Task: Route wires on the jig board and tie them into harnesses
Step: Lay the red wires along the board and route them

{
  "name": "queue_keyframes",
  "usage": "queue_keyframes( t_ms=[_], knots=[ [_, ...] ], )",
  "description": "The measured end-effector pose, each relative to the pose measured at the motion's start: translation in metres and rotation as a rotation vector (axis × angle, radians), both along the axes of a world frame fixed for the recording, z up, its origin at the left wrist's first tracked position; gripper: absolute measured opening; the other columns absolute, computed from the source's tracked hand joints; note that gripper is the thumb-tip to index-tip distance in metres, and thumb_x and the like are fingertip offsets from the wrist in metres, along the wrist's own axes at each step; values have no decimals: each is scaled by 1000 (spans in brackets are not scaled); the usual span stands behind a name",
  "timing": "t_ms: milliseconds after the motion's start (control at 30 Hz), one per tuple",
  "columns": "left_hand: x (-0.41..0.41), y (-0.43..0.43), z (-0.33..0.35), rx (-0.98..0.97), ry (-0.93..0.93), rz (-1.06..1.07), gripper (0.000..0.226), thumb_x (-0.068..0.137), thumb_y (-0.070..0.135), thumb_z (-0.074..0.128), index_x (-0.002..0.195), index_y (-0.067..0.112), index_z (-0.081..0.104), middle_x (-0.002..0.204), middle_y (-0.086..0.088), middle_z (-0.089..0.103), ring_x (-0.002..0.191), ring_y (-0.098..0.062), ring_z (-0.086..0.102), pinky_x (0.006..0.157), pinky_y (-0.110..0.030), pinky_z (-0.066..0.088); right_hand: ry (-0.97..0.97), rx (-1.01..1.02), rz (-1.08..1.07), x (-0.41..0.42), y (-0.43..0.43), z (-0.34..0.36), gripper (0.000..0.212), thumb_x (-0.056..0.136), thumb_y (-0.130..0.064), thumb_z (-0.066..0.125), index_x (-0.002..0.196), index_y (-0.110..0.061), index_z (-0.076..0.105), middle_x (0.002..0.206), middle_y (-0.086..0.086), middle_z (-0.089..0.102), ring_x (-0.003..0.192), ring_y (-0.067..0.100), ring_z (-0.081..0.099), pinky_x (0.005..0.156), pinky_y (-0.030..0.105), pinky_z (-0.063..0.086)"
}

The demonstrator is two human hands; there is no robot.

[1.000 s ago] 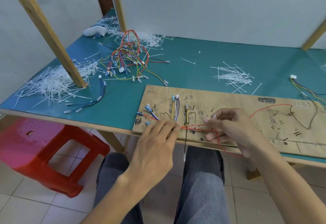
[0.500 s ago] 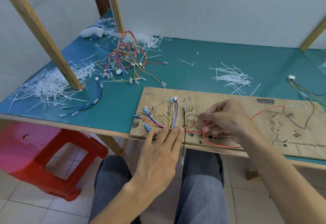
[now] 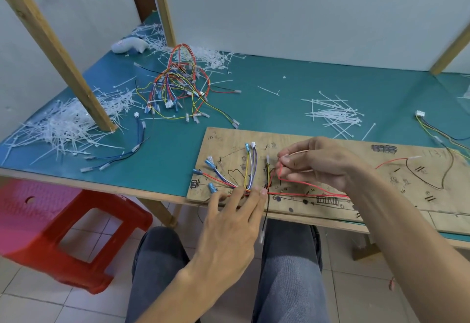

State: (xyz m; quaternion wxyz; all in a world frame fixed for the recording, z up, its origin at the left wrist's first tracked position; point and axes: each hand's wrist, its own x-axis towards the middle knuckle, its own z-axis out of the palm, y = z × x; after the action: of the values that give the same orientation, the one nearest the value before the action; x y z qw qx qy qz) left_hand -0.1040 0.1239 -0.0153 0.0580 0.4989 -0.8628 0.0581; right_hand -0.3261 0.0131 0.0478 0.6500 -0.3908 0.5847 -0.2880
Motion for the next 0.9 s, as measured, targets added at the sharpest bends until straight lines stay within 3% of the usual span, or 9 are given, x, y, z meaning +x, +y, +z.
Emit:
queue_keyframes(
  t_ms=[133, 300, 467, 633, 800, 900],
  knots=[
    [-1, 0, 2, 32, 3, 9, 86, 67, 14, 80, 150, 9, 56, 143, -4, 60, 125, -30, 52, 96, -50, 44, 211, -181, 42, 0, 2, 1, 7, 95, 5, 72, 101, 6, 69, 82, 21, 75, 72, 23, 79, 54, 25, 60],
    [-1, 0, 2, 45, 3, 12, 87, 64, 15, 83, 148, 9, 58, 142, -5, 61, 126, -31, 52, 96, -52, 46, 170, -218, 13, 9, 3, -7, 12, 95, 0, 74, 105, 6, 70, 81, 22, 77, 73, 25, 78, 58, 29, 63],
    [-1, -1, 0, 28, 14, 13, 91, 60, 15, 86, 147, 9, 59, 140, -5, 62, 125, -31, 51, 97, -52, 41, 196, -294, 63, 5, 1, -11, 9, 94, -7, 78, 96, -1, 72, 73, 14, 70, 64, 21, 72, 54, 31, 60],
    [-1, 0, -2, 11, 25, 7, 92, 63, 14, 84, 150, 8, 55, 140, -4, 59, 124, -31, 51, 97, -50, 37, 350, -241, 99, 1, -7, -9, 7, 96, -8, 73, 91, -4, 76, 76, 17, 75, 64, 22, 73, 56, 32, 61],
    [-1, -2, 0, 34, 27, 3, 93, 62, 15, 85, 150, 8, 55, 139, -3, 60, 122, -30, 51, 96, -50, 39, -58, 51, 173, -12, -18, 2, 15, 87, -3, 78, 101, -4, 83, 92, 16, 77, 75, 21, 78, 56, 24, 61],
    [0, -1, 3, 49, 31, 7, 92, 63, 15, 84, 150, 9, 55, 137, -1, 60, 122, -29, 51, 94, -49, 44, -122, 60, 276, -22, -18, 3, 32, 74, -2, 82, 106, -4, 82, 106, 20, 79, 93, 26, 80, 61, 26, 64]
  ],
)
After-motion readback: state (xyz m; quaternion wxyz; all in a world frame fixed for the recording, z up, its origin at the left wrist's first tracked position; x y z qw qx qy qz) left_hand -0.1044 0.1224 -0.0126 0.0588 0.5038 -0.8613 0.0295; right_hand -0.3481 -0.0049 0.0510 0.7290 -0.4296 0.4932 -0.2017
